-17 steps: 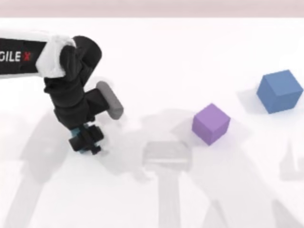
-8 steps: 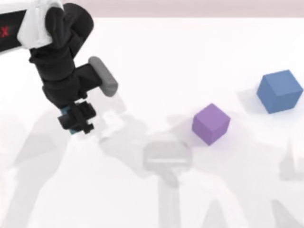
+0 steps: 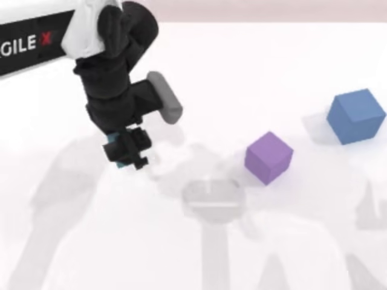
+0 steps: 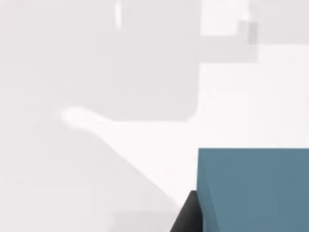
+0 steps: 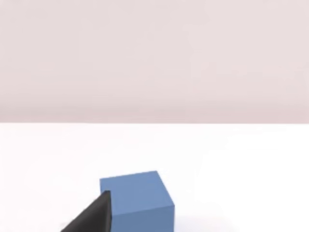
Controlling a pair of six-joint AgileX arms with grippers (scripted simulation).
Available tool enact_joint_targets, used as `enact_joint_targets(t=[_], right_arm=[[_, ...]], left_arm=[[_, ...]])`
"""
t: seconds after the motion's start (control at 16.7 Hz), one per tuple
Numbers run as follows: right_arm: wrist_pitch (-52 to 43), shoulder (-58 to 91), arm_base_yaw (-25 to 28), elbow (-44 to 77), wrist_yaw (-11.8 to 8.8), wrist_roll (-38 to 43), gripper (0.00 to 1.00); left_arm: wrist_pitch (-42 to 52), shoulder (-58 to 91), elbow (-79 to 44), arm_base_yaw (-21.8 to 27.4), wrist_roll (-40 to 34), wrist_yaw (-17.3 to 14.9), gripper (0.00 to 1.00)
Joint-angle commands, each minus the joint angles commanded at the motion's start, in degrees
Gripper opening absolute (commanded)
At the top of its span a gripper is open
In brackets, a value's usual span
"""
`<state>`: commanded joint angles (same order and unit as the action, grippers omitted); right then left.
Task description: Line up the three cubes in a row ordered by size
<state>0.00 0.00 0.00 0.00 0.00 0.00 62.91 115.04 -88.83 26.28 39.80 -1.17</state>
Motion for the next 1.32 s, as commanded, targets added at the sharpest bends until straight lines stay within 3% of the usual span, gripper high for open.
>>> enact_joint_targets(t=[0.42, 0.6, 1.02, 1.32], right_arm=[[0.00, 0.00, 0.00, 0.00, 0.00, 0.00, 1.00], [0.00, 0.00, 0.00, 0.00, 0.00, 0.00, 1.00], [0.00, 0.00, 0.00, 0.00, 0.00, 0.00, 1.00], [0.00, 0.00, 0.00, 0.00, 0.00, 0.00, 1.00]], left_arm=[[8.51, 10.91, -19.20, 21.87, -3.82, -0.02, 0.00], [10.81, 13.74, -25.01, 28.51, -5.17, 0.04, 0.00], [10.98, 14.10, -26.09, 29.78, -5.40, 0.02, 0.00], [3.10, 15.87, -19.89, 29.77, -5.60, -0.02, 0.00]])
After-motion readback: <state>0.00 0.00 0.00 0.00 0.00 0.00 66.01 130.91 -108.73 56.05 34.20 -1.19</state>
